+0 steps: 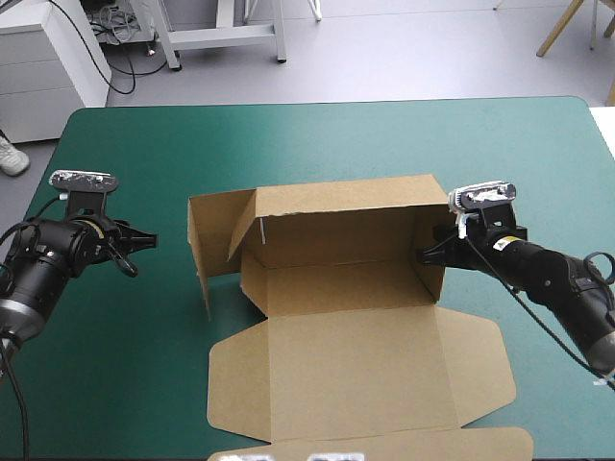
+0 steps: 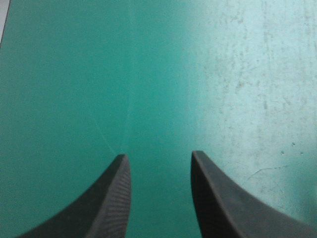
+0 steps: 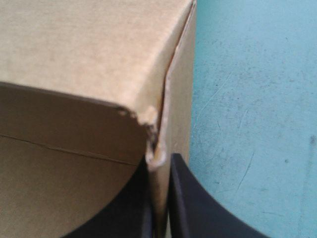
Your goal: Fold the box
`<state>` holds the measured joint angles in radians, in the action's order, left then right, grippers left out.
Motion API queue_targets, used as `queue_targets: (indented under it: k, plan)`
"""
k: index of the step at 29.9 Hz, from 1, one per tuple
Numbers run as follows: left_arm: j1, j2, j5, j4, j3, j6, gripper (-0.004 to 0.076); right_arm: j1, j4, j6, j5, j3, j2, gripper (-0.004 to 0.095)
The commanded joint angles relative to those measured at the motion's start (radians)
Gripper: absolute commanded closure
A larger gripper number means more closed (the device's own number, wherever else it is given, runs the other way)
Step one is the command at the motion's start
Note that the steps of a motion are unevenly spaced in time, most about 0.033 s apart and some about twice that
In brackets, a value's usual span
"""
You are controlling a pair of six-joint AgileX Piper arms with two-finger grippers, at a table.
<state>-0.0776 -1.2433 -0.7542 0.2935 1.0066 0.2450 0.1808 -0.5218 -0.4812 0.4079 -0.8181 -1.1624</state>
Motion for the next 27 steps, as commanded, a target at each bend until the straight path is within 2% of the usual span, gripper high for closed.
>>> queue_targets:
  k: [1,6,8,12,15,20,27]
  plan:
    - [0.001,0.031,0.04,0.002,0.025,0.013,0.0446,-0.002,0.125,0.168,0.074,-0.111,0.02,0.0921]
    - [0.001,0.031,0.04,0.0,0.025,-0.002,0.0446,-0.002,0.325,0.346,0.219,-0.248,0.009,0.0921]
    - [0.001,0.031,0.037,0.0,0.025,-0.01,0.0449,-0.002,0.38,0.393,0.315,-0.314,-0.018,0.0921]
    - [0.001,0.031,0.034,0.0,0.025,-0.02,0.0451,-0.002,0.389,0.411,0.548,-0.452,-0.119,0.0921]
    - [0.001,0.031,0.027,0.0,0.025,-0.031,0.0452,-0.002,0.385,0.411,0.66,-0.544,-0.206,0.0921]
    - [0.001,0.031,0.02,0.0,0.025,-0.044,0.0452,-0.002,0.38,0.409,0.785,-0.676,-0.339,0.0922]
    - [0.001,0.031,-0.003,0.0,0.025,-0.065,0.0457,-0.002,0.34,0.404,0.796,-0.825,-0.513,0.0921]
